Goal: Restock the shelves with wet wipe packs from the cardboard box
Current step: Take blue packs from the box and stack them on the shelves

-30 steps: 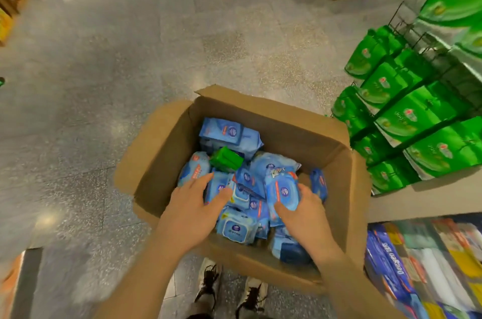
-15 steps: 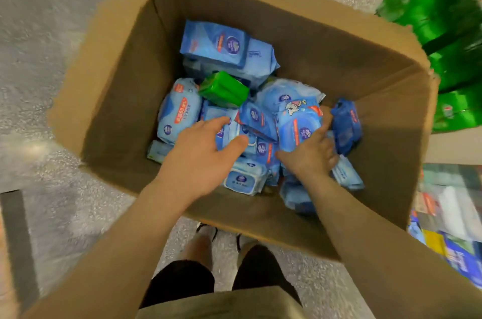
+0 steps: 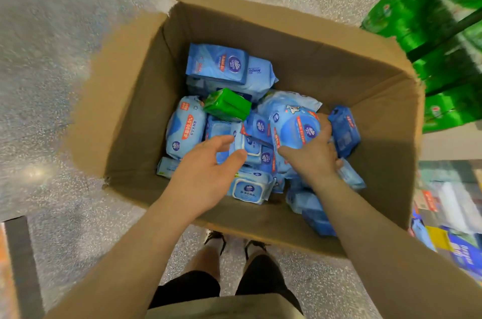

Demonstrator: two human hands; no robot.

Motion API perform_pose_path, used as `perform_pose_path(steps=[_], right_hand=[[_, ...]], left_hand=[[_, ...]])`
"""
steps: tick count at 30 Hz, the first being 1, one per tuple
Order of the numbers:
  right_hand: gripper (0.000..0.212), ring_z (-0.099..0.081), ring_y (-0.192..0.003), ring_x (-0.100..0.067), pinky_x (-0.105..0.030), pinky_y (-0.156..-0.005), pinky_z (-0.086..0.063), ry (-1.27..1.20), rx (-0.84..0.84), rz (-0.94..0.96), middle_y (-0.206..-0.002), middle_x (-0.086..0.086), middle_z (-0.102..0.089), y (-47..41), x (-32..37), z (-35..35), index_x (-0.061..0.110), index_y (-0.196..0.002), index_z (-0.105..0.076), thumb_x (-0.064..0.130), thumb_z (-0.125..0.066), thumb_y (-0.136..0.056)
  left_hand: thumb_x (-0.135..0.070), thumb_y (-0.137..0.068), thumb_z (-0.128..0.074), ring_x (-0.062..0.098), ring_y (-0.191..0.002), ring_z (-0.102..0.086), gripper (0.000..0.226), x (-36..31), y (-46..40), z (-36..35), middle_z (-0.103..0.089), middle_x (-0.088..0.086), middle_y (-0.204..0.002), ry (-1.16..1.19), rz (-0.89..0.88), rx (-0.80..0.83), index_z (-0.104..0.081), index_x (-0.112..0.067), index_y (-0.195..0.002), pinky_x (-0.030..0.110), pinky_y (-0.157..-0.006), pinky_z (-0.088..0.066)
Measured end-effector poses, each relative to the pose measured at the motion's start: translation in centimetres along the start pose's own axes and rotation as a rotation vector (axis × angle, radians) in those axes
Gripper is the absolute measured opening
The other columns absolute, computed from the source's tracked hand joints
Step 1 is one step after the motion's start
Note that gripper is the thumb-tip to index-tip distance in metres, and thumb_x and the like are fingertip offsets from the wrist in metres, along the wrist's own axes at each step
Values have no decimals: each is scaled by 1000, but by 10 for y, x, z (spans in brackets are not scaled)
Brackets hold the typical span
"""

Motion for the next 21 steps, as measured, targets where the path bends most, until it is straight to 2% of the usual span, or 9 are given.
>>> perform_pose_path(steps=[4,6,8,11,13,14,17,19,21], right_hand=[[124,-58,-120,-33,-51,-101,-48,-140,-11,68,-128,-7,-58,48,24,44,30,-144,-29,66,-79,-37],[108,-59,-117,-26,-43,-97,-49,-175,-17,132,-124,0,-59,75,31,72,30,-134,-36,61,-85,-43],[114,-56,-124,-28,-47,-101,-48,-149,-52,209,-131,1,-58,105,37,106,28,-139,-34,69,-82,-43],[132,-48,-132,-28,-51,-105,-45,-36,-248,364,-141,-7,-54,148,39,162,14,-155,-30,75,-80,-49],[134,-51,-132,-30,-53,-99,-51,-19,-371,463,-143,-11,-53,176,33,197,10,-157,-27,76,-79,-52],[133,-53,-130,-31,-55,-96,-52,3,-388,463,-143,-9,-54,186,26,209,14,-159,-25,76,-76,-52],[113,-60,-111,-37,-57,-86,-51,114,-494,459,-129,-9,-60,218,8,243,11,-156,-36,62,-65,-60],[110,-57,-118,-31,-55,-98,-45,125,-481,468,-134,-4,-58,231,-6,264,14,-157,-35,66,-59,-63],[115,-42,-137,-23,-50,-114,-32,-18,-421,390,-151,0,-44,236,-42,289,19,-160,-27,79,-52,-64]], left_hand=[[-52,-90,-59,4,-117,-56,45,-21,16,-5,-59,-18,-127,230,101,10,-57,-36,-132,27,-101,-41],[-57,-86,-62,8,-115,-55,55,-35,26,-14,-56,-16,-128,377,182,39,-52,-36,-136,30,-98,-42],[-65,-75,-65,14,-113,-57,72,-50,35,-31,-57,-12,-124,547,268,112,-50,-32,-137,37,-94,-48],[-69,-64,-73,20,-88,-64,82,-87,56,-62,-66,-5,-103,828,333,266,-54,-27,-132,37,-74,-56],[-68,-53,-80,15,-74,-68,92,-122,74,-82,-72,-5,-107,971,278,367,-54,-29,-132,28,-52,-53],[-62,-56,-83,13,-70,-70,86,-141,82,-90,-74,-4,-107,1009,210,386,-56,-27,-131,26,-48,-51],[-39,-53,-91,20,-88,-75,86,-179,111,-112,-76,1,-107,1080,97,396,-59,-20,-130,36,-66,-60],[-27,-61,-91,27,-96,-74,80,-195,127,-127,-74,8,-111,1117,74,408,-56,-15,-131,40,-69,-60],[-21,-70,-86,32,-98,-73,66,-213,143,-142,-74,11,-112,1112,40,446,-59,-13,-129,47,-73,-60]])
Point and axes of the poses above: each hand's wrist, its own y-axis away from the middle knuckle, its own z-axis out of the back of the hand, x = y × z, the point moved 9 cm from there along -y, towards the middle knuckle
